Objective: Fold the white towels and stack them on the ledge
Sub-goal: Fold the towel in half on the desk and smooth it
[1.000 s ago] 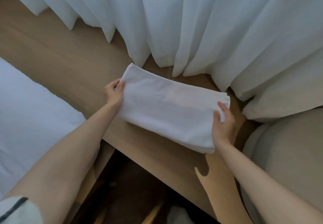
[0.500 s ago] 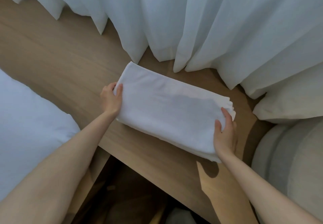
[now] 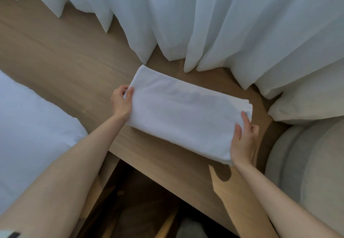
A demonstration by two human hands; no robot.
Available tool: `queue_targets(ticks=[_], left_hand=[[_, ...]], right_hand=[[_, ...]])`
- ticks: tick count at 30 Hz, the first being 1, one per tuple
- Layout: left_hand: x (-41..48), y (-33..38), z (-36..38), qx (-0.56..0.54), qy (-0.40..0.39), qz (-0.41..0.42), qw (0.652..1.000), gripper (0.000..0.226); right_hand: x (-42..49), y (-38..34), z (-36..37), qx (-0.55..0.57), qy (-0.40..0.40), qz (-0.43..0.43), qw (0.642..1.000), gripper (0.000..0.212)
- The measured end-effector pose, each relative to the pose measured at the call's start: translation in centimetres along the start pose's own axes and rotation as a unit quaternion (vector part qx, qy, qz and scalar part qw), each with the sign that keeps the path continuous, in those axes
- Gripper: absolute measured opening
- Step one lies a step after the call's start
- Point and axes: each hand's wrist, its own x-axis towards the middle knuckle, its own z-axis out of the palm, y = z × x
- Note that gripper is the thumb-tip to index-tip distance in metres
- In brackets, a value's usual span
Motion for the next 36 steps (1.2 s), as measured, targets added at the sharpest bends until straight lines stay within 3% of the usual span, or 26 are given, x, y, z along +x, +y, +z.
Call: queue_targets(ticks=[7,10,12,15,18,21,24,28,36], left_hand=[[-0.7,-0.1,1.8,0.055,0.075,-0.021,0.995,0.027],[-1.5,1.7,2.1,0.184,0.123,0.013,0.975,0.036],[-2.9,3.3,2.8,0.221,0.07,0.127,0.964,0.041],[-6.5,5.5,5.7,0.222,-0.045,0.261,0.938,0.043],[-9.4,5.8,9.3,0.292,-0.141,0.324,0.889,0.049],[-8.8,3.6,10.3,0.356,-0.163,0.314,0.865,0.054],[-6.2,1.4,8.8,0.358,-0.112,0.263,0.889,0.06],[-2.9,-0.4,6.2,0.347,-0.064,0.22,0.91,0.065],[-3.1,1.2,5.7,0.36,-0.104,0.182,0.909,0.064]], right_hand=[[0.9,0.8,0.7,-0.072,-0.048,-0.005,0.996,0.03],[0.3,-0.3,0.1,-0.155,-0.043,-0.023,0.987,0.052],[-0.2,-1.7,0.3,-0.14,-0.054,-0.048,0.988,0.053],[-0.9,-3.5,2.0,-0.239,-0.129,-0.193,0.943,0.059],[-0.6,-4.7,4.7,-0.271,-0.187,-0.195,0.924,0.058],[0.0,-3.8,6.3,-0.323,-0.178,-0.221,0.903,0.059],[0.8,-1.9,6.1,-0.348,-0.134,-0.25,0.893,0.059],[1.1,-1.2,6.0,-0.34,-0.09,-0.204,0.914,0.062],[1.4,-2.5,4.7,-0.356,-0.174,-0.179,0.901,0.062]])
